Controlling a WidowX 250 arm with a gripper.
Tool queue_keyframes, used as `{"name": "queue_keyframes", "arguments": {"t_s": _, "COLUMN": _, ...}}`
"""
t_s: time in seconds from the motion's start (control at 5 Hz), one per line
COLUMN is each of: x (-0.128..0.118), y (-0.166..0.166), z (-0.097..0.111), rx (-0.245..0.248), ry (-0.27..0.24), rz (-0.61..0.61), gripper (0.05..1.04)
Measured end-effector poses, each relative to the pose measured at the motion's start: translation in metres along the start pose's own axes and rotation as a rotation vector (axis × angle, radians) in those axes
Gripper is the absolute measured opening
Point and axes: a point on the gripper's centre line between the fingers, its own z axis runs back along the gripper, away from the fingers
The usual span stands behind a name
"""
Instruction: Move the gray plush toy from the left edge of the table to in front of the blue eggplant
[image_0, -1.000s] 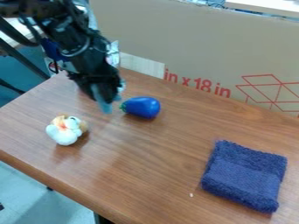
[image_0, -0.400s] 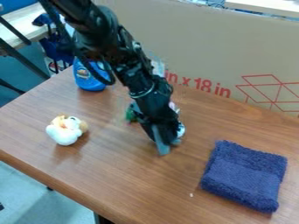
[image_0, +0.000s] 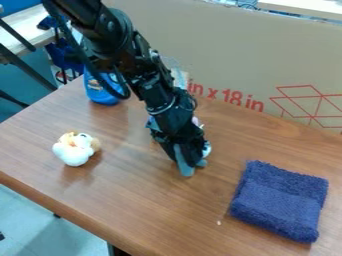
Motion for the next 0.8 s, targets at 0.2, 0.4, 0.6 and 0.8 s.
{"name": "queue_keyframes", "arguments": {"t_s": 0.2, "x": -0.007, "y": -0.002, "z": 0.007, "rx": -0.004, "ry": -0.007, "rz": 0.020, "gripper": 0.832}}
{"name": "queue_keyframes", "arguments": {"t_s": 0.4, "x": -0.002, "y": -0.003, "z": 0.017, "rx": 0.003, "ry": -0.038, "rz": 0.015, "gripper": 1.005}}
{"name": "queue_keyframes", "arguments": {"t_s": 0.6, "x": 0.007, "y": -0.005, "z": 0.038, "rx": 0.022, "ry": -0.096, "rz": -0.002, "gripper": 1.004}}
{"name": "queue_keyframes", "arguments": {"t_s": 0.8, "x": 0.011, "y": -0.008, "z": 0.053, "rx": 0.045, "ry": -0.123, "rz": 0.006, "gripper": 1.002}}
